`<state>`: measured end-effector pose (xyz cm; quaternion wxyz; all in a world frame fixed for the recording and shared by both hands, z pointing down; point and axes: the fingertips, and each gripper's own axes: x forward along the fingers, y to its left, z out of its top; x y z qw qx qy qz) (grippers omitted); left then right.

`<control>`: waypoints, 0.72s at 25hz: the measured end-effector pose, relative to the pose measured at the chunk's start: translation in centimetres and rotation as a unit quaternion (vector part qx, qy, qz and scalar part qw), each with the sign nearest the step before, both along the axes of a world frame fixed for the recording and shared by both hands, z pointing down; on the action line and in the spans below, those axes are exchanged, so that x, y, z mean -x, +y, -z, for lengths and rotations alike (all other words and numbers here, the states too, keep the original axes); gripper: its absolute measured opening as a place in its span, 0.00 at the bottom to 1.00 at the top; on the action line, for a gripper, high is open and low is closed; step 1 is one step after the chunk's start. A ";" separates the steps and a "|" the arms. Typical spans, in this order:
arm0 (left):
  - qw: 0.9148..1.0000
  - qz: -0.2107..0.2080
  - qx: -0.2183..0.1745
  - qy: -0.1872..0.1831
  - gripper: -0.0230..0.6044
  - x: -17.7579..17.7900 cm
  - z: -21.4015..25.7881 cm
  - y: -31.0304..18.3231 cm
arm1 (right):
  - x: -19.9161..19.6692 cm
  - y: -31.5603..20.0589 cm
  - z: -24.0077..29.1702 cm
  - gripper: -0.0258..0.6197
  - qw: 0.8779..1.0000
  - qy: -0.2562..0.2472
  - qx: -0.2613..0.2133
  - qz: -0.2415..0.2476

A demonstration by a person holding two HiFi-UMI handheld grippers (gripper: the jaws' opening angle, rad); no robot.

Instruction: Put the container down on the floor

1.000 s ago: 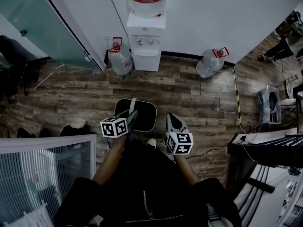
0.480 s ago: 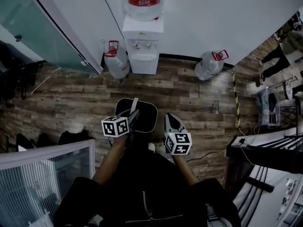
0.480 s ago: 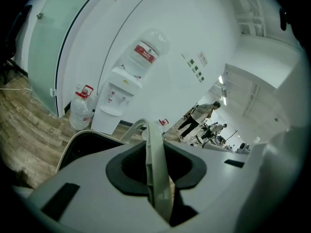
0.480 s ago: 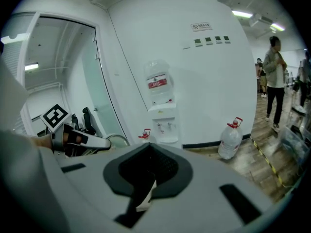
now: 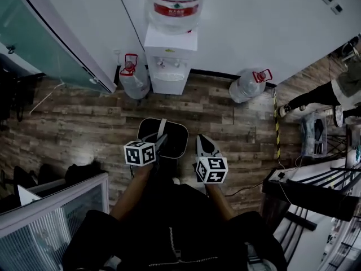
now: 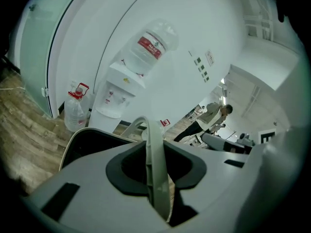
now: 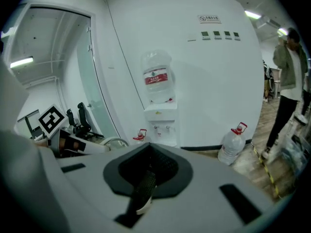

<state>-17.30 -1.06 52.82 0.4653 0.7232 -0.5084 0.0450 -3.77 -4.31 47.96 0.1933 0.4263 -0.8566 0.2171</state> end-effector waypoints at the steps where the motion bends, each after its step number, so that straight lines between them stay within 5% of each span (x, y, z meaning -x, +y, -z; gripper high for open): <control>1: 1.000 -0.006 0.002 -0.001 0.18 0.4 -0.2 -0.7 | 0.6 -0.9 0.0 0.06 1.000 0.003 0.002 0.001; 18: 0.997 -0.073 0.031 0.013 0.18 2.0 -3.1 -8.9 | 5.5 -10.6 0.3 0.06 0.999 0.032 0.007 -0.022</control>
